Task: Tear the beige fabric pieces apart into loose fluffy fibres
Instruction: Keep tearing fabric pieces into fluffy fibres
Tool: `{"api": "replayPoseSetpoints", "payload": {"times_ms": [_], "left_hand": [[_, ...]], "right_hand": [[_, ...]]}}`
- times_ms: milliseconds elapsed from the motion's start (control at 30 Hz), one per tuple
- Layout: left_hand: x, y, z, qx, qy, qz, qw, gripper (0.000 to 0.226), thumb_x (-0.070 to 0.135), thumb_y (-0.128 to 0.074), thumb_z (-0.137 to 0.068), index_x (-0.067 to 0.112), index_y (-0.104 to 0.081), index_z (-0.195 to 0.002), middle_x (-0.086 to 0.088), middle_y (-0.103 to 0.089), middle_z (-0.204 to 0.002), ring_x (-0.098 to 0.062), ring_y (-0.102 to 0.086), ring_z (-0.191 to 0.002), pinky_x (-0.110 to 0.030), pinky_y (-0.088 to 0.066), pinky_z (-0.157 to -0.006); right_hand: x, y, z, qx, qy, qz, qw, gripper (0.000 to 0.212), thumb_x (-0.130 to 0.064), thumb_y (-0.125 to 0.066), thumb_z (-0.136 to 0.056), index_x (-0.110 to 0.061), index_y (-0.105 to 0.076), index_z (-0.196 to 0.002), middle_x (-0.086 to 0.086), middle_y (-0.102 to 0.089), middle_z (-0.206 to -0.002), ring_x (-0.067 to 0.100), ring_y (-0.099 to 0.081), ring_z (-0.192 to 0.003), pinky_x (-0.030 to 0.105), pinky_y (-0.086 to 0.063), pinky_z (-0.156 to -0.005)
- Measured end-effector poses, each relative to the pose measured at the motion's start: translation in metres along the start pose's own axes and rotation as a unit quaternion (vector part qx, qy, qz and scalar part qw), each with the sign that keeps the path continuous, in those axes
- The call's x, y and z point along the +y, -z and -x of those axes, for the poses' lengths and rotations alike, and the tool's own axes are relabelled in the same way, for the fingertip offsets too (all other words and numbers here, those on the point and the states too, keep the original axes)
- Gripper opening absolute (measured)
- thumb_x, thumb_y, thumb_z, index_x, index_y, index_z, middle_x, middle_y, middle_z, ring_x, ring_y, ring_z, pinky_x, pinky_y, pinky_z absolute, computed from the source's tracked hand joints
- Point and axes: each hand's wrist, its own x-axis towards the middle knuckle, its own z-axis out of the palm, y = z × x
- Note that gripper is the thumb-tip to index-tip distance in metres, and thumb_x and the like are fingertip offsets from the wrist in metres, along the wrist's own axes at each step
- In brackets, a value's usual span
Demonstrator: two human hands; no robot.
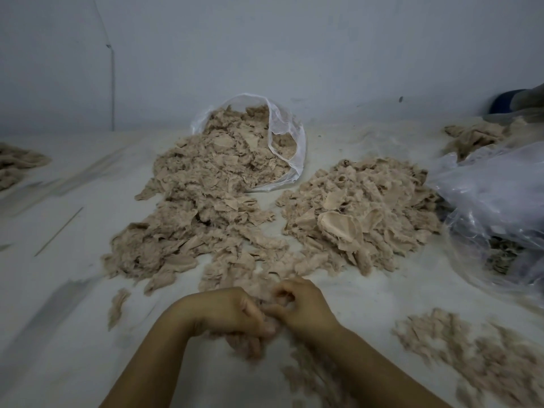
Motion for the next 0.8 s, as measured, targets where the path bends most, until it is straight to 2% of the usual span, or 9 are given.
{"api": "replayPoseSetpoints", "payload": {"times_ms": [67, 167, 233, 333, 400, 467, 633, 700, 800], "left_hand": [[-0.005, 0.0, 0.0, 0.025, -0.006, -0.002, 1.0, 0.021, 0.034, -0.07, -0.083, 0.014, -0.077, -0.082, 0.002, -0.073, -0.072, -0.007, -0.062, -0.066, -0.02, -0.051, -0.069], [-0.008, 0.002, -0.01, 0.226, -0.069, -0.033, 0.971, 0.015, 0.034, -0.077, -0.075, 0.021, -0.076, -0.081, -0.003, -0.069, -0.07, 0.001, -0.052, -0.054, -0.013, -0.043, -0.058], [-0.004, 0.003, -0.02, 0.335, -0.125, -0.06, 0.932, 0.034, 0.034, -0.081, -0.07, 0.034, -0.065, -0.099, 0.007, -0.064, -0.086, 0.002, -0.049, -0.056, -0.008, -0.039, -0.055], [-0.002, 0.0, -0.036, 0.297, -0.12, -0.033, 0.947, 0.046, 0.019, -0.072, -0.083, 0.038, -0.048, -0.117, 0.016, -0.058, -0.092, -0.001, -0.056, -0.059, -0.013, -0.047, -0.057], [-0.006, 0.0, -0.046, 0.297, -0.109, 0.016, 0.948, 0.016, 0.011, -0.056, -0.093, 0.022, -0.06, -0.103, 0.007, -0.06, -0.065, -0.004, -0.056, -0.05, -0.02, -0.049, -0.052], [-0.01, 0.002, -0.049, 0.328, -0.116, 0.043, 0.936, 0.019, 0.01, -0.05, -0.096, 0.02, -0.063, -0.086, 0.01, -0.054, -0.049, -0.003, -0.051, -0.042, -0.022, -0.045, -0.048], [-0.004, -0.001, -0.051, 0.327, -0.172, 0.028, 0.929, 0.023, 0.014, -0.052, -0.095, 0.023, -0.061, -0.076, 0.008, -0.05, -0.057, -0.006, -0.042, -0.051, -0.023, -0.035, -0.054], [-0.003, -0.003, -0.053, 0.308, -0.2, 0.004, 0.93, 0.016, 0.021, -0.056, -0.093, 0.025, -0.064, -0.079, 0.004, -0.056, -0.066, -0.005, -0.048, -0.059, -0.02, -0.04, -0.059], [-0.006, -0.001, -0.052, 0.303, -0.206, -0.046, 0.929, 0.014, 0.028, -0.062, -0.089, 0.022, -0.065, -0.077, 0.005, -0.054, -0.066, -0.001, -0.045, -0.058, -0.015, -0.037, -0.057]], "right_hand": [[0.001, 0.0, 0.0, 0.045, 0.009, -0.019, 0.999, 0.012, -0.027, -0.068, -0.085, -0.016, -0.064, -0.085, -0.006, -0.055, -0.083, 0.007, -0.049, -0.082, 0.015, -0.037, -0.07], [0.001, 0.01, 0.0, 0.093, -0.03, -0.141, 0.985, 0.012, -0.017, -0.064, -0.088, -0.017, -0.058, -0.078, -0.009, -0.054, -0.072, -0.003, -0.049, -0.066, 0.01, -0.038, -0.062], [-0.002, 0.017, -0.001, 0.064, -0.048, -0.226, 0.971, 0.009, -0.013, -0.064, -0.089, -0.014, -0.058, -0.082, -0.003, -0.056, -0.069, 0.001, -0.05, -0.061, 0.014, -0.04, -0.062], [-0.004, 0.022, 0.002, 0.038, -0.052, -0.33, 0.942, 0.007, -0.003, -0.061, -0.09, -0.01, -0.059, -0.087, 0.003, -0.058, -0.063, 0.01, -0.055, -0.055, 0.02, -0.045, -0.057], [-0.001, 0.026, 0.004, 0.056, -0.062, -0.375, 0.923, 0.008, 0.001, -0.059, -0.09, -0.006, -0.059, -0.088, 0.002, -0.056, -0.059, 0.009, -0.054, -0.048, 0.018, -0.044, -0.05], [0.002, 0.03, 0.007, 0.065, -0.076, -0.384, 0.918, 0.006, -0.001, -0.061, -0.09, -0.007, -0.059, -0.089, 0.003, -0.056, -0.06, 0.008, -0.053, -0.048, 0.019, -0.043, -0.05], [0.002, 0.027, 0.007, 0.026, -0.028, -0.176, 0.984, 0.034, -0.026, -0.071, -0.083, -0.032, -0.055, -0.111, -0.009, -0.054, -0.099, 0.002, -0.055, -0.082, 0.014, -0.043, -0.073], [-0.006, 0.026, 0.004, 0.072, -0.007, -0.164, 0.984, 0.014, -0.023, -0.068, -0.085, -0.033, -0.061, -0.092, -0.013, -0.059, -0.09, -0.002, -0.055, -0.079, 0.01, -0.04, -0.069], [-0.005, 0.026, -0.002, 0.129, -0.055, -0.225, 0.964, 0.019, -0.014, -0.064, -0.088, -0.024, -0.06, -0.072, -0.009, -0.06, -0.071, 0.003, -0.054, -0.067, 0.018, -0.041, -0.065]]}}
